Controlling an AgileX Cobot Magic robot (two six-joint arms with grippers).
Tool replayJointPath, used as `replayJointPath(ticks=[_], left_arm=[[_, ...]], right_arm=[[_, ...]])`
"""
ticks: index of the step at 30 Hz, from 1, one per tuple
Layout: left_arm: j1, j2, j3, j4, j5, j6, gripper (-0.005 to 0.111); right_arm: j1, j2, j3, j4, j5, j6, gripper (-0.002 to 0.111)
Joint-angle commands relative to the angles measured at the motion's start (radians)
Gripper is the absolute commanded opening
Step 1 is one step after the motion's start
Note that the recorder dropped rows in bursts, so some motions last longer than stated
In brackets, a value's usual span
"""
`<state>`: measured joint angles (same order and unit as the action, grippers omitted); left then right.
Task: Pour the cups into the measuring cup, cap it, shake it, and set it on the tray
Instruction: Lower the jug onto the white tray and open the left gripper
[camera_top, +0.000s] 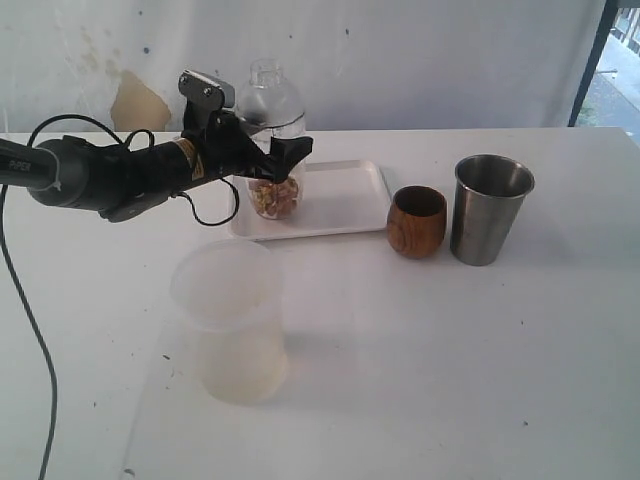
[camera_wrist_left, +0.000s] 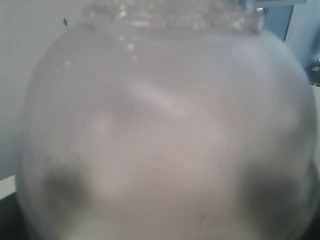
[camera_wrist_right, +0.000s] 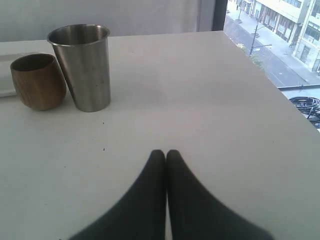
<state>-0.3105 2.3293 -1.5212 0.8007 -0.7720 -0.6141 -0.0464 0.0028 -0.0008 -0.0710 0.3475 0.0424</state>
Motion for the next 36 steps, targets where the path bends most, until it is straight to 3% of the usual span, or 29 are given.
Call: replayJointPath(ticks=[1,12,22,36], left_arm=[[0.0,-0.015,-0.005,-0.007,-0.036,0.004,0.092],[0.0,-0.017,-0.005,-0.008,-0.036,0.011,0.093],[0.0,-0.063,-0.005,-0.006,0.011,0.013,0.106],[0.0,-0.18,-0.005,0.001,0.006,0.013,0.105]], right_arm=[[0.005,-0.003,0.001,-0.006,-0.006,-0.004,0.0],[0.005,-0.003,0.001,-0.006,-0.006,-0.004,0.0],[0.005,-0.003,0.001,-0.006,-0.006,-0.004,0.0],[0.005,-0.003,0.001,-0.006,-0.006,-0.004,0.0]])
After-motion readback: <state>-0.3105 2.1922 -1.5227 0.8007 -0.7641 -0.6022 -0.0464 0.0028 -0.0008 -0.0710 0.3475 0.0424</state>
